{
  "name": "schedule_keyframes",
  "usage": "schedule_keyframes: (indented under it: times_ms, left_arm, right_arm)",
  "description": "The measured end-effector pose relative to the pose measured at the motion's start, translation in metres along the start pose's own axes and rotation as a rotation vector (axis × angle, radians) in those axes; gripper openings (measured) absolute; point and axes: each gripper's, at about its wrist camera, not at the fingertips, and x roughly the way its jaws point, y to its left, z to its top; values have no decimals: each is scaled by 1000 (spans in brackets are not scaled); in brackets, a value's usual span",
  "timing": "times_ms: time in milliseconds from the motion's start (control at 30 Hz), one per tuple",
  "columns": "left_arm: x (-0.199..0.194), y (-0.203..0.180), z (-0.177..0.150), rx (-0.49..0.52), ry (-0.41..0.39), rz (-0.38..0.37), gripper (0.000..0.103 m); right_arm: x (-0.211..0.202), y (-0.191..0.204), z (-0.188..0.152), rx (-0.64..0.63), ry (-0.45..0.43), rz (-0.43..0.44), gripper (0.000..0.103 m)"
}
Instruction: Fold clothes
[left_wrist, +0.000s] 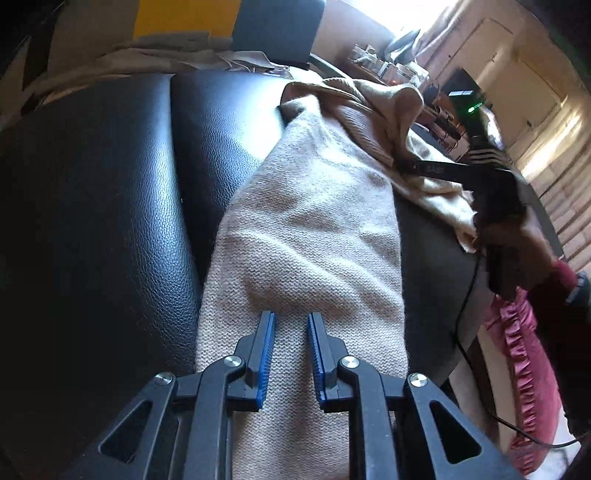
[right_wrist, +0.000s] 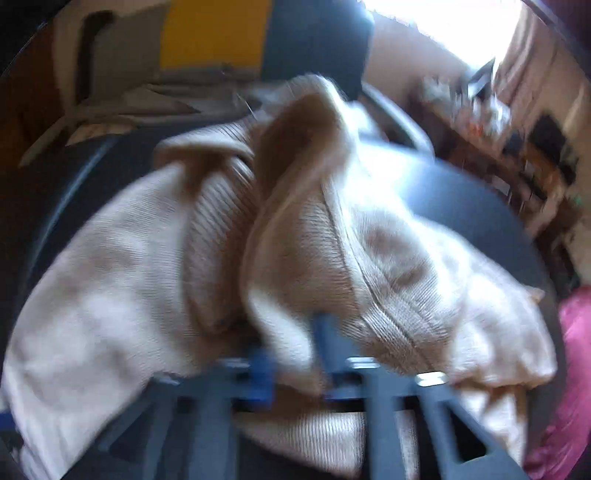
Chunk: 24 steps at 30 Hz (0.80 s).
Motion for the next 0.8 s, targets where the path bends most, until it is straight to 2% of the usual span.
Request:
schedule_keyframes:
  times_ms: [67, 167, 233, 333, 433, 500, 567, 633, 700, 733, 800]
  left_arm:
    - [0, -2, -2, 22, -7, 8, 18]
    - [-6, -1, -7, 61, -6, 23, 18]
    - [-6, 0, -7, 62, 2, 19, 18]
    - [-6, 3, -6, 49, 12, 4, 18]
    - [-5, 4, -4, 30, 18, -11, 18]
    - [-5, 4, -5, 24, 15, -10, 18]
    - [-4, 3, -6, 23, 11, -6, 18]
    - [-2, -1, -4, 32, 11, 2, 18]
    - [0, -4, -2, 41, 12, 6, 18]
    - [-1, -4, -2, 43, 12, 6, 18]
    - [-1, -3, -3, 45, 9, 7, 18]
  right_arm:
    - [11, -9, 4, 31, 22, -4, 10]
    - [-14, -21, 26, 16, -69, -29, 9]
    - [-31, -31, 50, -18, -140, -93, 9]
    - [-34, -53, 97, -64, -197, -221, 8]
    - [-8, -87, 154, -41, -175, -341, 7]
    - [2, -112, 178, 16, -150, -411, 7]
    - [-1, -135, 186, 88, -153, -422, 8]
    - [-14, -143, 177, 108, -179, -426, 19]
    - [-27, -151, 164, 125, -200, -410, 54]
    - [-33, -156, 150, 125, -198, -356, 58]
    - [-45, -161, 112, 114, -170, -250, 59]
